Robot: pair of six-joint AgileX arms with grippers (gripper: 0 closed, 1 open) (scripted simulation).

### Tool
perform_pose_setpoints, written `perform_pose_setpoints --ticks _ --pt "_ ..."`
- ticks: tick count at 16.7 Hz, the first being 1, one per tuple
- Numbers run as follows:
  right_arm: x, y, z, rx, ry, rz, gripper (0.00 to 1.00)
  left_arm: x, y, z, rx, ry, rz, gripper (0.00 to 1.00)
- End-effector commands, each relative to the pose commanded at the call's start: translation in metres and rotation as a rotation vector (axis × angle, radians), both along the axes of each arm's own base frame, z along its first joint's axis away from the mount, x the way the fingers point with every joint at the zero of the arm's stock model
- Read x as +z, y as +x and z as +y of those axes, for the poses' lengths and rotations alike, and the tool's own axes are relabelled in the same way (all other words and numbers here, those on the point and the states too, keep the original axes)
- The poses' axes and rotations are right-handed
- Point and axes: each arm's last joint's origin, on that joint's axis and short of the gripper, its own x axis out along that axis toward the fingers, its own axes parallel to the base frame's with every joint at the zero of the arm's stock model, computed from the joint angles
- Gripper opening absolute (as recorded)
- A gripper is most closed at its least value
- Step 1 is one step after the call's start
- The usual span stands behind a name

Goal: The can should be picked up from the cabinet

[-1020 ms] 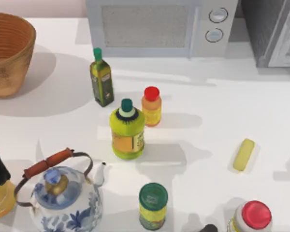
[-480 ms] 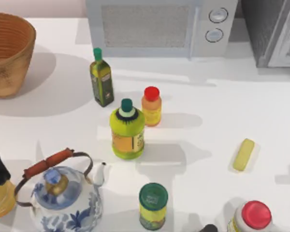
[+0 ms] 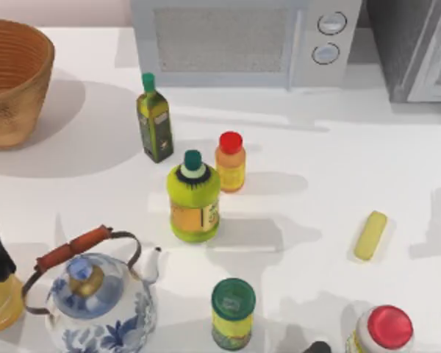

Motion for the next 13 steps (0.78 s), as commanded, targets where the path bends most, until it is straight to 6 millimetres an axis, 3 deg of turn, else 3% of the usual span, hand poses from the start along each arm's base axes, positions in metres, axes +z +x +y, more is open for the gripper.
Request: perform_pose_setpoints --ticks 3,6,9,13 --pt "0.012 0.028 -0.007 0.096 -0.010 -0.004 0.00 0.000 0.000 0.000 0.000 0.000 0.000 1.00" --pt "0.010 0.065 -0.021 0.201 -0.018 0.006 0.00 0.000 0.000 0.000 0.000 0.000 0.000 1.00" --pt "-0.009 0.102 -0.042 0.309 -0.021 0.021 0.00 0.000 0.000 0.000 0.000 0.000 0.000 1.00" --pt "-0.057 0.136 -0.071 0.443 -0.019 0.041 0.00 0.000 0.000 0.000 0.000 0.000 0.000 1.00"
